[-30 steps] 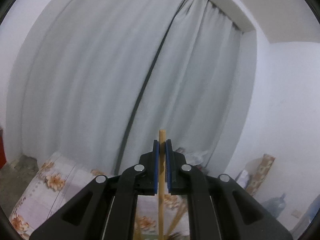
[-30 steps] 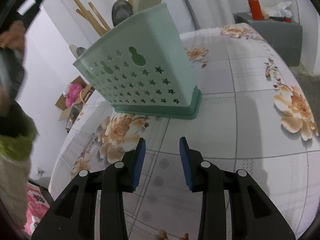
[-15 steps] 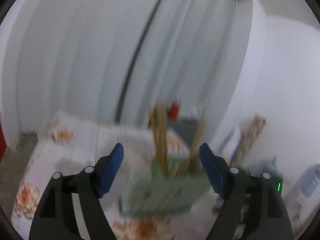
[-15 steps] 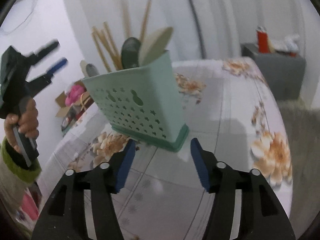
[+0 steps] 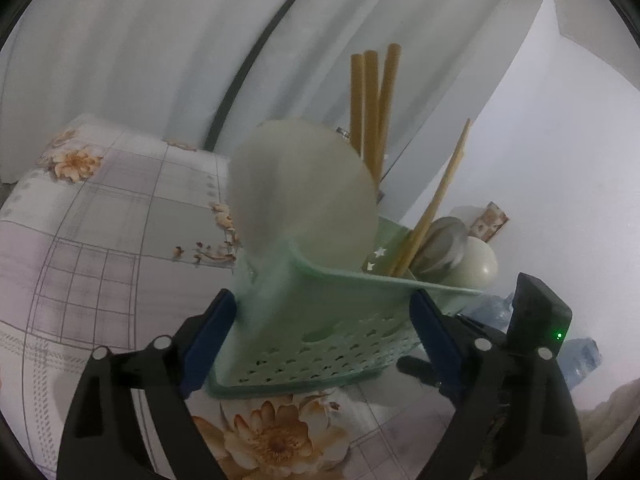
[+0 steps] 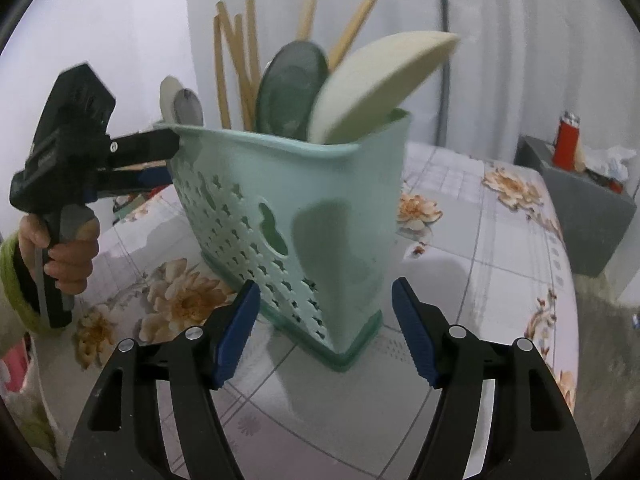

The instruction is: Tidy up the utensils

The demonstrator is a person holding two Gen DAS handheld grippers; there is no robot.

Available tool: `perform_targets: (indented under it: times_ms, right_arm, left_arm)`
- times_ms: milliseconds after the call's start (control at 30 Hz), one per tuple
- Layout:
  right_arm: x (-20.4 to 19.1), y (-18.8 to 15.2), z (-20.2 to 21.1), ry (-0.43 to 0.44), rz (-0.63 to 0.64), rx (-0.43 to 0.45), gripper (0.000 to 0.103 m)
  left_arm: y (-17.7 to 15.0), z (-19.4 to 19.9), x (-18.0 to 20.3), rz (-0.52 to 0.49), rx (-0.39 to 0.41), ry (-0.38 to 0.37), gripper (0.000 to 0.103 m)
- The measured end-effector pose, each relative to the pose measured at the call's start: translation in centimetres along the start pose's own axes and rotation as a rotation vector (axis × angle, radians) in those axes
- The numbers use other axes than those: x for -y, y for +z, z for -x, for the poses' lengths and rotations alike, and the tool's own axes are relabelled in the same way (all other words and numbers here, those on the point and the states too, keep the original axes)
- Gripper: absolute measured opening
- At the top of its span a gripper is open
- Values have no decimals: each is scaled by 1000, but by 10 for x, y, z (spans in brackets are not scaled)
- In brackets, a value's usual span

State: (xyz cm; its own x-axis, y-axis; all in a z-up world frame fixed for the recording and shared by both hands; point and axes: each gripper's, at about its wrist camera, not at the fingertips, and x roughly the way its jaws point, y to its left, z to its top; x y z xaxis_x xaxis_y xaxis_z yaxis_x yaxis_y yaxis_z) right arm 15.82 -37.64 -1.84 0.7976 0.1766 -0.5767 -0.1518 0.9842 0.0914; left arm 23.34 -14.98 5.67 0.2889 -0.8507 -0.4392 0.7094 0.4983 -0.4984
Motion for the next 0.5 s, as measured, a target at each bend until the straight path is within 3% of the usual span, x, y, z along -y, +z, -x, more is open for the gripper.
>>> perform_targets:
  times_ms: [200,500]
  right_arm:
    - [-12,0,0,-31,26,0,68]
    - [-45,-1,12,29,39,-21,68]
  left_arm:
    - [-6,6,5,27,6,6,87]
    - [-22,49,2,68,48,78,87]
